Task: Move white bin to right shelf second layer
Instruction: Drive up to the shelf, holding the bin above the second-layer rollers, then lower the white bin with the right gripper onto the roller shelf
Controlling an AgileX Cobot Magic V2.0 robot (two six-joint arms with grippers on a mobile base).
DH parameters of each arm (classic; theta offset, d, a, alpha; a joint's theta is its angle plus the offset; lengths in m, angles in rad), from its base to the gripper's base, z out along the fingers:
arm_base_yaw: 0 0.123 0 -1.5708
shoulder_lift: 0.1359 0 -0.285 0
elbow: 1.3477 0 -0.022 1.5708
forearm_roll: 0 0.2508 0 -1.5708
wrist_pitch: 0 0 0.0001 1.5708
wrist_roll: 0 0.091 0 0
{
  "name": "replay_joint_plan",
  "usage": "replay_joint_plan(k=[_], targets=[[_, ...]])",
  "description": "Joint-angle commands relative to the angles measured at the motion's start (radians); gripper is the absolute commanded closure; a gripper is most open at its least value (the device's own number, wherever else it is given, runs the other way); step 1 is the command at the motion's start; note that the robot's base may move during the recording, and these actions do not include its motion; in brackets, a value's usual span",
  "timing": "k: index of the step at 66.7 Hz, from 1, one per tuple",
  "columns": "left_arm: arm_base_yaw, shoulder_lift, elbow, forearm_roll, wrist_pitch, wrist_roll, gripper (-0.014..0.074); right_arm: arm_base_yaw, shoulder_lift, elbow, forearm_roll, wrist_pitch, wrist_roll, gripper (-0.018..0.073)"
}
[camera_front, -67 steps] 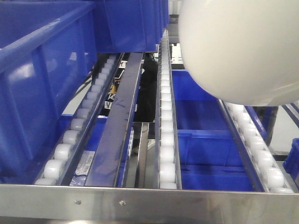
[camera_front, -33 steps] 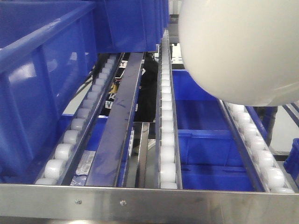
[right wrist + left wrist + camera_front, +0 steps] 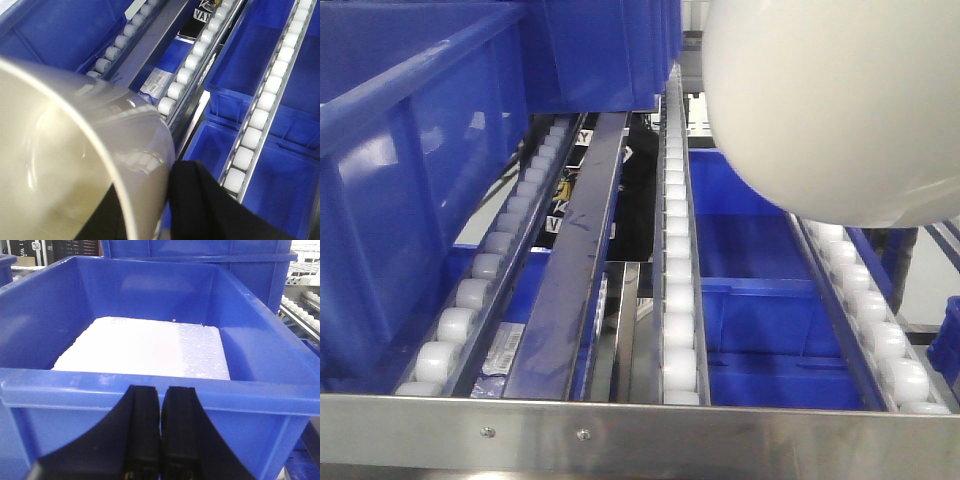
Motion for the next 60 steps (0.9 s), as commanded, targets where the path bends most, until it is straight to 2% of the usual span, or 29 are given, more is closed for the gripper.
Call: replay_joint_plan(k=[1,43,60], targets=[[-0.006,-0.003,0.037,-0.009,-0.086,-0.01,0.0512,-0.005,-0.006,-0.032,0.001,-0.093,-0.001,0.0504],[-0.006,-0.003,0.037,-0.009,-0.086,-0.01,0.0512,-0.005,0.05,-0.032,0.001,-0.143,-0.001,0.0504],[-0.006,-0.003,0.037,-0.009,-0.086,-0.01,0.0512,-0.089,0.265,-0.056,0.002,-0.179,-0.001,0.0504]])
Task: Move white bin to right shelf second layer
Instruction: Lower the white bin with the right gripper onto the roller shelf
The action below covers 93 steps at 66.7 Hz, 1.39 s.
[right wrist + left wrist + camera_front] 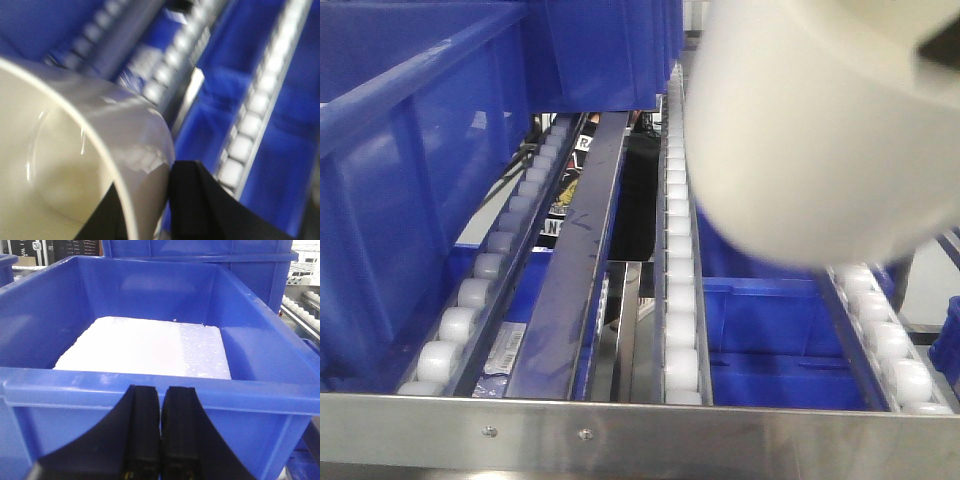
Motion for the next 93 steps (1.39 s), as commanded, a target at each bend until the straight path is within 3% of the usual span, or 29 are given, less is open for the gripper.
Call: replay_joint_plan(k=[1,16,50,93], targets=[[-0.006,-0.003,0.037,-0.009,-0.086,-0.01,0.0512,-0.042,0.056,-0.052,0.002,-0.103,-0.001,0.0504],[-0.006,-0.003,0.037,-0.009,-0.086,-0.01,0.0512,-0.121,0.176,-0.093,0.027,-0.102,-0.001,0.0504],[-0.006,-0.003,0.037,-0.009,-0.086,-0.01,0.0512,-0.121,0.367,-0.096,0.029,-0.07,-0.001,0.0504],[-0.006,-0.003,0.037,-0.009,-0.086,-0.01,0.0512,-0.12,0.456,-0.096,0.031,-0.06,-0.001,0.0504]])
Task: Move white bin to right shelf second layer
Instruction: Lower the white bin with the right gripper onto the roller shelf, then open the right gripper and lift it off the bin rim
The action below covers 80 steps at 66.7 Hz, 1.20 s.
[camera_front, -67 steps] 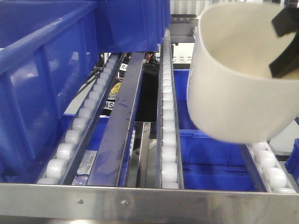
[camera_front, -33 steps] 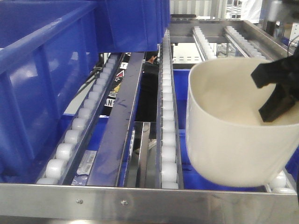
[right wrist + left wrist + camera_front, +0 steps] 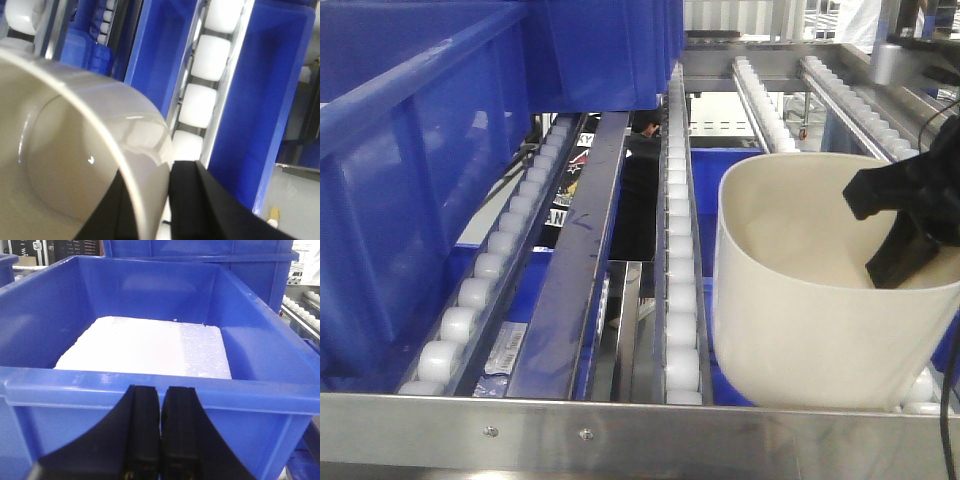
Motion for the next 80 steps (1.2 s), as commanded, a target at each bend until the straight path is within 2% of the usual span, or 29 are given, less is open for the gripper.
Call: replay_joint_plan(k=[1,29,32,42,46,48,70,80], targets=[[-0.006,-0.003,0.037,-0.009,-0.086,-0.01,0.0512,-0.004,-0.026,-0.032,0.004,-0.053,-0.001,0.0504],[-0.006,-0.003,0.037,-0.009,-0.086,-0.01,0.0512,-0.004,-0.026,-0.032,0.004,-0.051,-0.001,0.0484],[-0.006,-0.003,0.037,-0.009,-0.086,-0.01,0.0512,-0.004,-0.026,-0.032,0.004,-0.052,-0.001,0.0446],[-0.006,-0.003,0.037,-0.009,-0.086,-0.01,0.0512,-0.004,-0.029,-0.032,0.004,-0.071,-0.001,0.0155],[-0.006,-0.003,0.037,-0.009,-0.086,-0.01,0.0512,-0.004,-0.032,-0.034,0.004,-0.08,-0.001,0.0062],[-0.006,-0.003,0.037,-0.009,-0.086,-0.01,0.0512,-0.004,-0.037,-0.035,0.004,-0.084,-0.001,0.0045],[-0.006,-0.003,0.037,-0.009,-0.086,-0.01,0.0512,-0.004,-0.142,-0.035,0.03,-0.11,-0.001,0.0038],[-0.006,-0.003,0.037,-0.009,-0.086,-0.01,0.0512,-0.004,-0.254,-0.035,0.03,-0.133,-0.001,0.0042]])
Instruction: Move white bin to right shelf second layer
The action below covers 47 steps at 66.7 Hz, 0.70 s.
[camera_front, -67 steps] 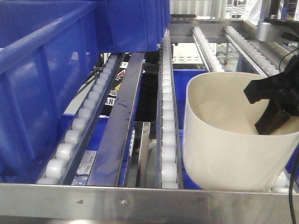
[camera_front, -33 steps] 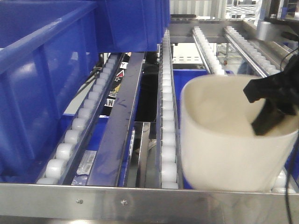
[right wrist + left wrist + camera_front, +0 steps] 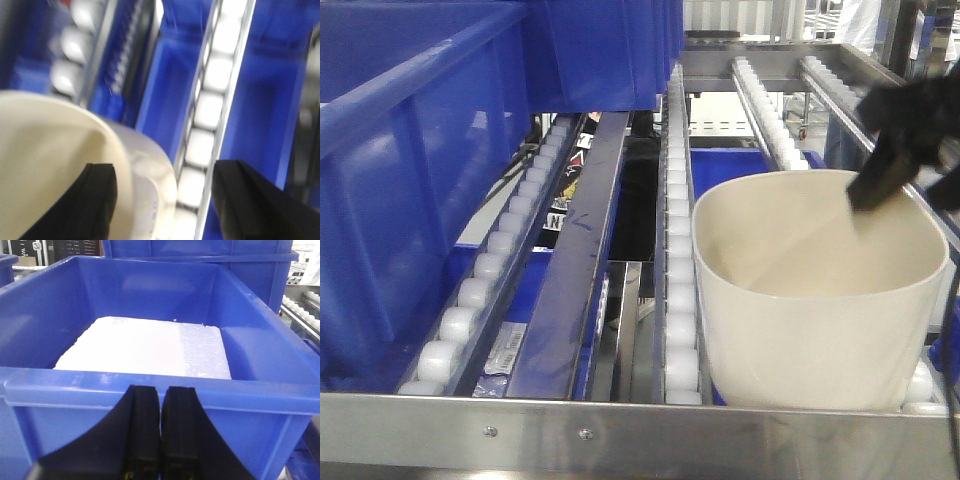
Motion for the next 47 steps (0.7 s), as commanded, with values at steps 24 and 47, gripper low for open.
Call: replay_joint_plan(k=[24,47], targets=[[-0.006,-0.003,0.037,-0.009,-0.086,-0.01,0.0512,-0.004,-0.479,0.047,0.004,-0.182,-0.002,0.0524],[-0.006,-0.003,0.037,-0.009,-0.086,-0.01,0.0512,-0.004,-0.572,0.087,0.003,-0.193,-0.002,0.0506]])
